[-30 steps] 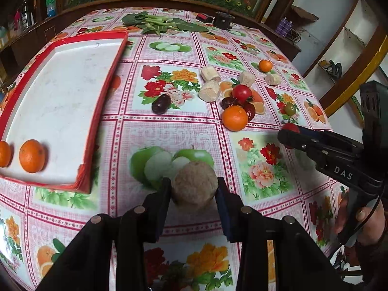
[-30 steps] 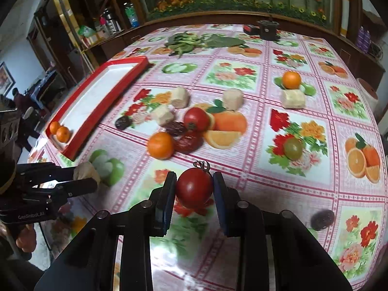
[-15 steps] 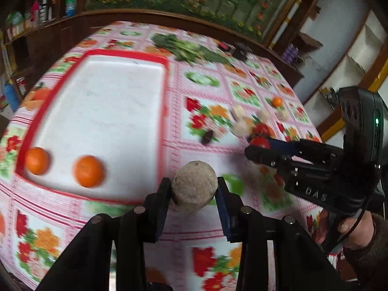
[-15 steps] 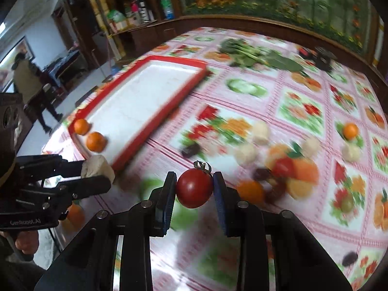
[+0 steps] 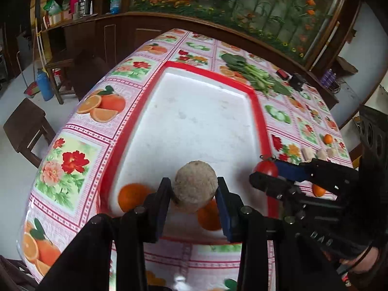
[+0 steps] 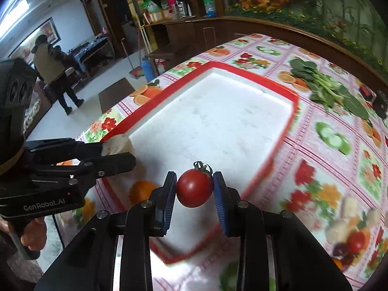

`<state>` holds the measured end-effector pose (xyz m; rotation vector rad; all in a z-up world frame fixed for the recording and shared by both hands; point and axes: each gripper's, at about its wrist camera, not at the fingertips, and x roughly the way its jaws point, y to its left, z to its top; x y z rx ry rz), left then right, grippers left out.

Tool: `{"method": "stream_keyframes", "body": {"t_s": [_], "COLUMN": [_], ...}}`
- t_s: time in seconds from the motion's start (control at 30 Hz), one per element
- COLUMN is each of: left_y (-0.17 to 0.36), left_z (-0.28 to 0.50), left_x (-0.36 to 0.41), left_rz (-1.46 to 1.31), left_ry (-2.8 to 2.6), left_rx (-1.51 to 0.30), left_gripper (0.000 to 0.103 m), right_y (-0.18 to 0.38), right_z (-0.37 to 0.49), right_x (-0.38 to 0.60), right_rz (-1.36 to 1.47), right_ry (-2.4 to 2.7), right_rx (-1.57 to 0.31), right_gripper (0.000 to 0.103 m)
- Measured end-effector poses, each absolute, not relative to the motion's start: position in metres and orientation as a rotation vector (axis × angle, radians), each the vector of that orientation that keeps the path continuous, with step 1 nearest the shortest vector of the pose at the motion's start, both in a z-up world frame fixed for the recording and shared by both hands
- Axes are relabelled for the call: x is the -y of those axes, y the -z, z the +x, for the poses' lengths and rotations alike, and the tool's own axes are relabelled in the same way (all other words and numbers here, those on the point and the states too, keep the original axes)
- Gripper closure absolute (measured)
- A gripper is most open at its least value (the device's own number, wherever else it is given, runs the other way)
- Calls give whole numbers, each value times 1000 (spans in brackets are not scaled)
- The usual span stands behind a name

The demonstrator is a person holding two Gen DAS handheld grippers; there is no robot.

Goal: Organize fruits
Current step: 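Open the right tool to drop the tomato while the left tool releases the cake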

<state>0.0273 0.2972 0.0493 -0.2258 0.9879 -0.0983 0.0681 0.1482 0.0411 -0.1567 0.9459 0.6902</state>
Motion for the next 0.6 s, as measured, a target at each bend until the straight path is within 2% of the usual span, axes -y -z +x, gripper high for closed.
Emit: {"method": "stream_keyframes", "body": {"t_s": [0.6], "left_y": [-22], "left_z": [54], "left_x": [-306], "left_rz": [-167], "left_ry": [46], "left_rx": [-1044], "left_gripper": [62], "right_y": [-15], "right_z": [81], "right_x": [-174], "right_rz": [-171], "right_ry": [-652], "right_rx": [-1026], "right_gripper": [71]}}
